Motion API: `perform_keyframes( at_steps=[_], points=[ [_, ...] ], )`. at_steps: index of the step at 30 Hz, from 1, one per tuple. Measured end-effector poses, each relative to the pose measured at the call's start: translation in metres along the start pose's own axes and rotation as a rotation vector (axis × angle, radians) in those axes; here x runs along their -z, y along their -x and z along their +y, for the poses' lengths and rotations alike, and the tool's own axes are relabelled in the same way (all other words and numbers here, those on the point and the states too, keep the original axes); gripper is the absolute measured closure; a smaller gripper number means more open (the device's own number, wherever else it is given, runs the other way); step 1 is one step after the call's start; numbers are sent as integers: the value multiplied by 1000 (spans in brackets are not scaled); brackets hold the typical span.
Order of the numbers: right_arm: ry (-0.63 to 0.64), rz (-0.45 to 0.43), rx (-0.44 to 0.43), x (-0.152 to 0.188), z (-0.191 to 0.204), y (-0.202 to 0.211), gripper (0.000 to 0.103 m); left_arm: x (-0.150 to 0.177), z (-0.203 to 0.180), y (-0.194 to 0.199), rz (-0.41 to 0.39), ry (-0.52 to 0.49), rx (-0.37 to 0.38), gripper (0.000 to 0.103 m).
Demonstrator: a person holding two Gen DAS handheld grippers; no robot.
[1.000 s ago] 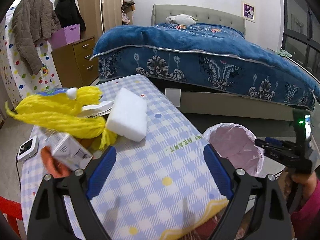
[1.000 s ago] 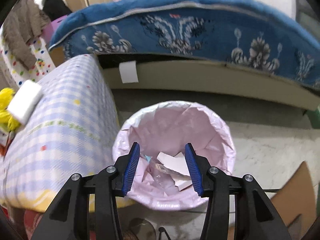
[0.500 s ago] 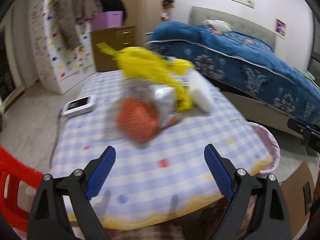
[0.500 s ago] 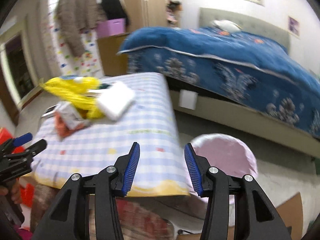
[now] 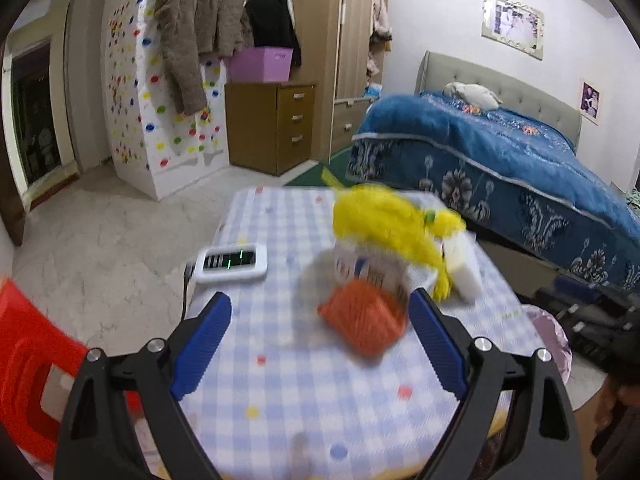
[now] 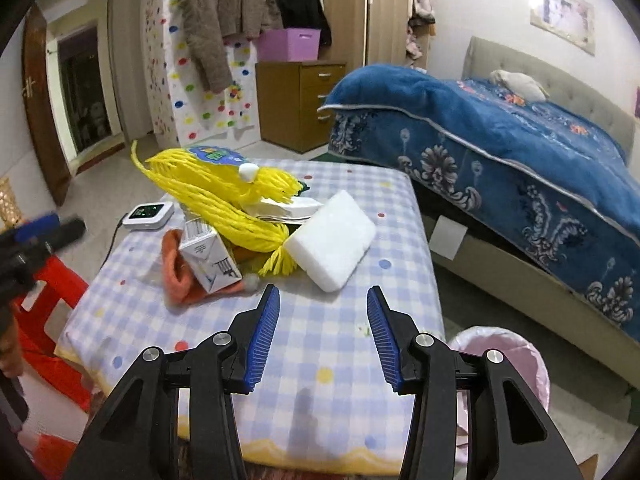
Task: Collect trash
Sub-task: 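Grasp the white foam block with the right gripper and lift it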
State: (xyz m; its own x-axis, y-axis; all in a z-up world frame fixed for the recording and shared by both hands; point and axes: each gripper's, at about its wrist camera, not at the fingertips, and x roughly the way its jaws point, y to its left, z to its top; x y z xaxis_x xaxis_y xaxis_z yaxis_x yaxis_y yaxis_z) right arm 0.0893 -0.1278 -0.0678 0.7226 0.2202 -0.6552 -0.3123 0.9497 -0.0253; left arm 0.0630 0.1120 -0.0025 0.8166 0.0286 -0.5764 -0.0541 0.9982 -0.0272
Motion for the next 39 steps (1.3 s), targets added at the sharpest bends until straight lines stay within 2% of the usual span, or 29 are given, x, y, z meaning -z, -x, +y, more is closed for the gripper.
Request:
perform_keyframes(
  at_steps=[2,5,7,13,16,19,21,23,26,29,32,35,39],
  points=[
    [6,12,5,-2,0,-14,55,-10,-5,-3,-15,-13,-4,15],
    [16,55,15,-2,-3,-43,40,-15,-13,-15,-9,-32,0,15],
    [25,72,21,-1,-2,-60,35,-12,-16,-25,10,-35,-1,15],
    [78,124,70,-3,3,-107,32,8,-16,-59,103,-30,-10,15],
    [113,130,96,-6,8,-120,26,14,-11,-68,127,-20,-12,15],
    [169,138,145,-9,16,-134,26,18,-8,-72,140,-14,-12,15],
    [199,136,169,-10,20,-139,29,20,-8,-72,144,-12,-10,15],
    [220,130,186,-11,22,-138,47,20,-7,-71,144,-13,-9,15],
    [220,109,194,-9,21,-127,60,20,-8,-66,136,-15,-9,15],
    [186,71,182,-7,13,-105,65,19,-9,-58,123,-19,-9,15],
    [97,46,130,-4,-5,-77,69,17,-11,-51,112,-21,-4,15],
    [-10,27,62,-2,-22,-50,70,14,-15,-43,97,-21,6,15],
    [-63,-10,32,0,-31,-20,70,1,-20,-32,70,-14,30,15]
  ],
)
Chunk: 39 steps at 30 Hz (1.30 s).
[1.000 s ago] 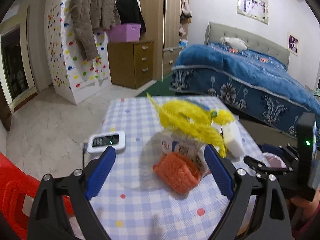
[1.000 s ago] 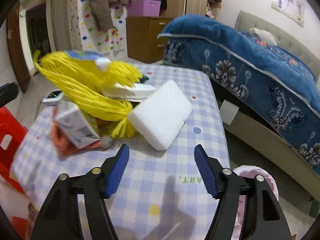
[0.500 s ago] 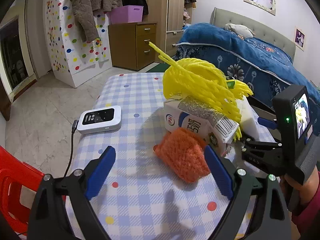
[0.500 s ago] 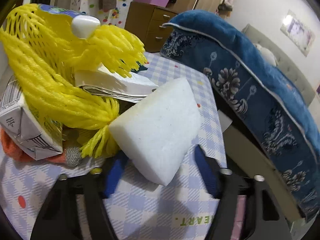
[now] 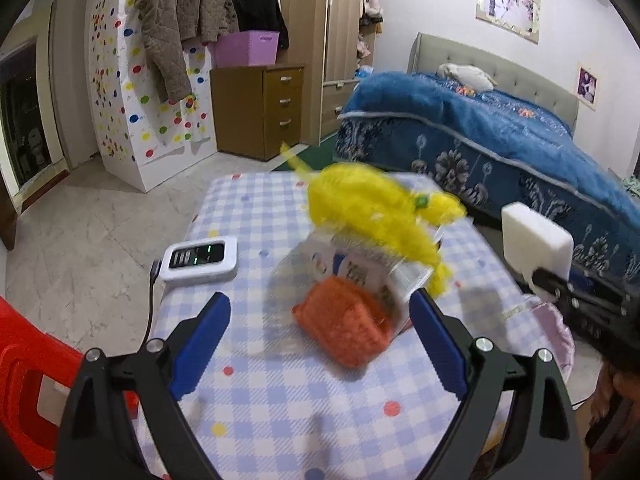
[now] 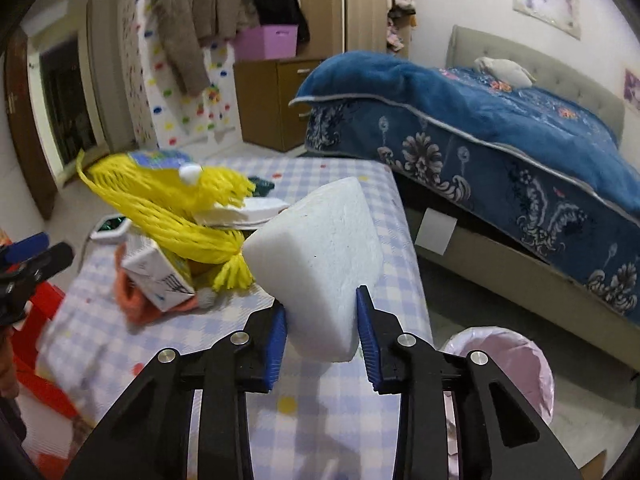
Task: Collect trash
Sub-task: 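Grasp the white foam block with the right gripper and lift it, then grasp the yellow foam net with the left gripper while the right carries the foam block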
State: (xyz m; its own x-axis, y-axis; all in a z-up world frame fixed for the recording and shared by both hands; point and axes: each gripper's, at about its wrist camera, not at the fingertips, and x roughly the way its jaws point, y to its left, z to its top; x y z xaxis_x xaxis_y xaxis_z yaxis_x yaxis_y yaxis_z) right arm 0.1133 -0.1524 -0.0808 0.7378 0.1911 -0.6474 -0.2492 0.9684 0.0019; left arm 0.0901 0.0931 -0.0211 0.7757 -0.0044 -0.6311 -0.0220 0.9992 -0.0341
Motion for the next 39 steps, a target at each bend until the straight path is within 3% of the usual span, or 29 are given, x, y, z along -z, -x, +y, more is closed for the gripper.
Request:
perform_keyframes(
  at_steps=[9,16,21,24,26,27,31,35,39],
  points=[
    [0,-53,-14,-2,-4,22,68,-69,-21,2,-66,-5,-29,15],
    [-10,-28,-28,2,-11,11,68,-91,-7,-52,73,65,-54,20],
    [-11,-9,-41,4,-12,2,68,-70,0,-74,185,146,40,21],
    [-10,-4,-54,5,-11,2,68,-62,-1,-77,204,163,86,31],
    [-8,-4,-60,6,-9,3,68,-59,-3,-77,206,172,125,50],
    [-8,-5,-61,6,-9,4,68,-59,-4,-76,202,171,133,55],
    [-5,-16,-60,6,-8,13,68,-67,-16,-62,131,127,155,86],
    [-5,-40,-54,6,-8,27,68,-77,-31,-43,59,60,166,94],
    [-8,-62,-48,6,-10,43,68,-87,-48,-9,-43,-15,167,94]
  ],
)
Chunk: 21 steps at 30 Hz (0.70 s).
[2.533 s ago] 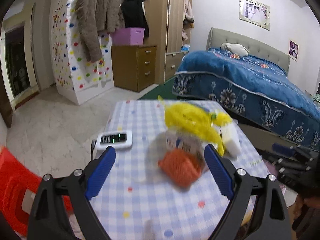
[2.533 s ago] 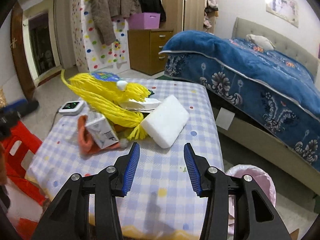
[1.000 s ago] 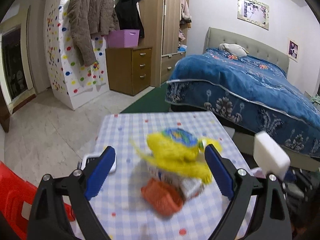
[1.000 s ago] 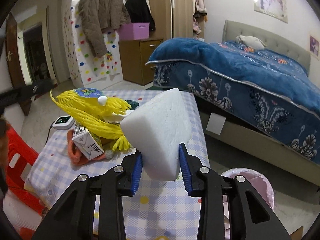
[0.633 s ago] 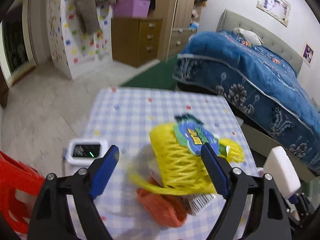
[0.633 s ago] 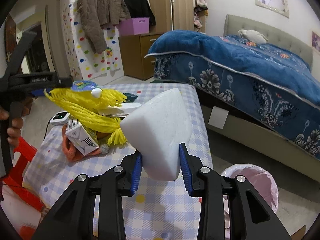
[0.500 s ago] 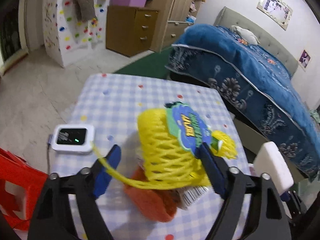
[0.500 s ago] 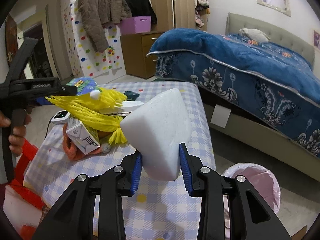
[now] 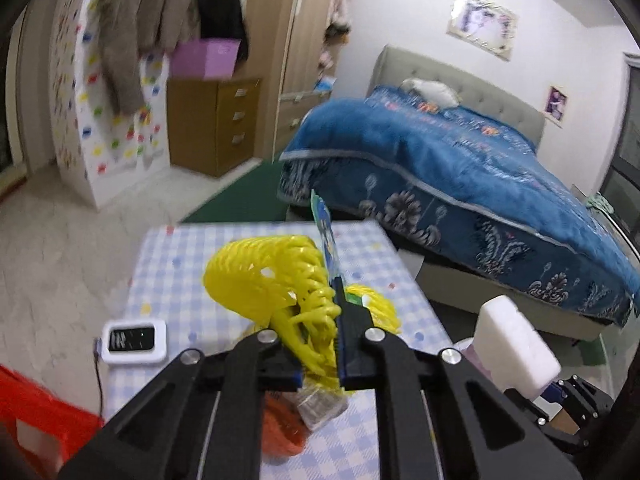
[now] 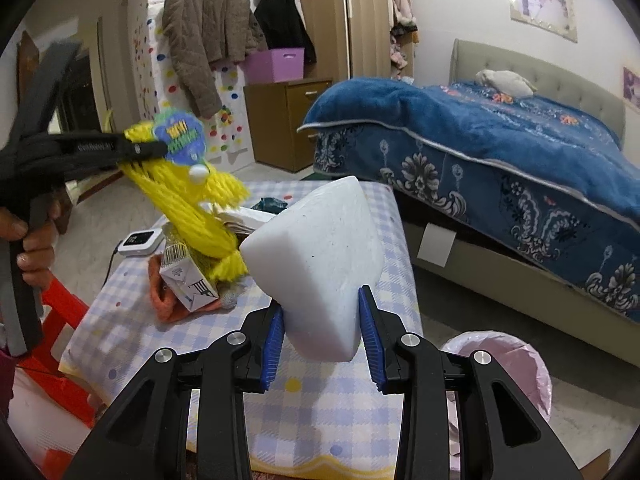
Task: Collect trash
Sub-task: 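Grasp the yellow foam net with the left gripper while the right carries the foam block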
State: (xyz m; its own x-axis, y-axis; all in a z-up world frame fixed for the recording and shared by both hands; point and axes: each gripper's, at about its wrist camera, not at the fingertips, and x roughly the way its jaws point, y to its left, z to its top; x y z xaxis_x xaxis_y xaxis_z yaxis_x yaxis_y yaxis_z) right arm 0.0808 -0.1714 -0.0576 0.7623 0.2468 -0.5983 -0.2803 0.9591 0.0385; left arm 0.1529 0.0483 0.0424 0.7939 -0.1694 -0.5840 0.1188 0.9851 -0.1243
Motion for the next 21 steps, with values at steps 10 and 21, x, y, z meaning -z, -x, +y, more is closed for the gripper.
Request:
perform_keyframes(
  at_steps=[10,21],
  points=[
    [-53,-50,-4,10,-19,40,67,-4,-52,73,-145,-149,36,94],
    [-175,-36,95,50,-81,72,67,50,-130,52,-63,-231,229,94]
  ],
)
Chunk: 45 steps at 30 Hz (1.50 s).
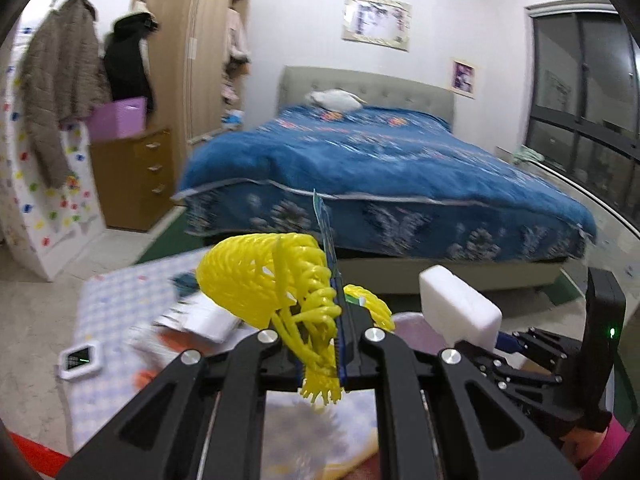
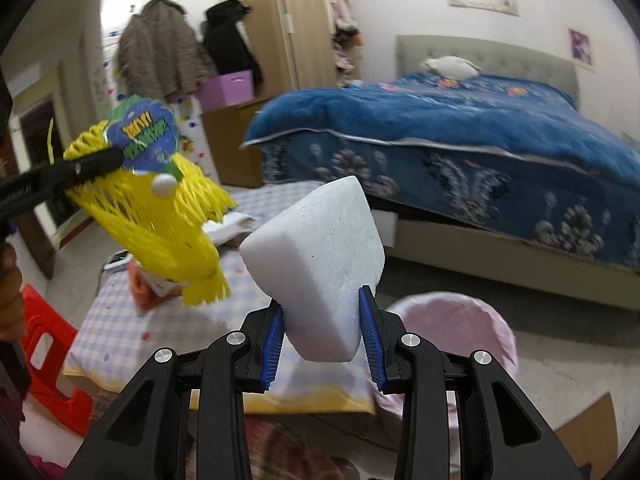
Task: Collect trash
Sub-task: 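Grasp the yellow foam net with the left gripper while the right carries the foam block, then open both grippers over the pink bin to drop the net and foam block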
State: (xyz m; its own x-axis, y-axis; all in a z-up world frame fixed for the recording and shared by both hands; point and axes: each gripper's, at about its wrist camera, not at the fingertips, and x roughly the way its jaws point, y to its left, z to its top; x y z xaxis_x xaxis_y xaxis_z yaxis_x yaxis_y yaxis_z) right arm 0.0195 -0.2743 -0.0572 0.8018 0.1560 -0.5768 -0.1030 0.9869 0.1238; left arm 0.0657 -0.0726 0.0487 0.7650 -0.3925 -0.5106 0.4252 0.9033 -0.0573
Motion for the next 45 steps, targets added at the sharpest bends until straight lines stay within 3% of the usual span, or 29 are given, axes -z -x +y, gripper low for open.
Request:
perform_keyframes(
  at_steps=[11,24,27,28,29,32,37,45],
  points=[
    [-152,29,151,31,-91,12,67,16,-105,-79,43,-144,186,94],
    [-275,175,159,56,-152,-68,66,41,-133,-190,215,-165,197,93],
    [-295,214,156,60,-163,-88,59,43,-135,-208,246,-160,192,85],
    [-298,226,164,60,-166,-95,57,43,-134,-214,256,-155,190,73],
    [-300,236,168,61,-167,-98,55,42,-134,-216,260,-153,187,57],
    [-309,252,186,63,-171,-105,46,41,-130,-216,255,-144,184,38],
    [-307,235,206,60,-167,-90,44,38,-120,-201,245,-136,163,35],
    [-269,130,226,42,-137,-27,44,49,-76,-133,211,-86,81,34]
  ],
)
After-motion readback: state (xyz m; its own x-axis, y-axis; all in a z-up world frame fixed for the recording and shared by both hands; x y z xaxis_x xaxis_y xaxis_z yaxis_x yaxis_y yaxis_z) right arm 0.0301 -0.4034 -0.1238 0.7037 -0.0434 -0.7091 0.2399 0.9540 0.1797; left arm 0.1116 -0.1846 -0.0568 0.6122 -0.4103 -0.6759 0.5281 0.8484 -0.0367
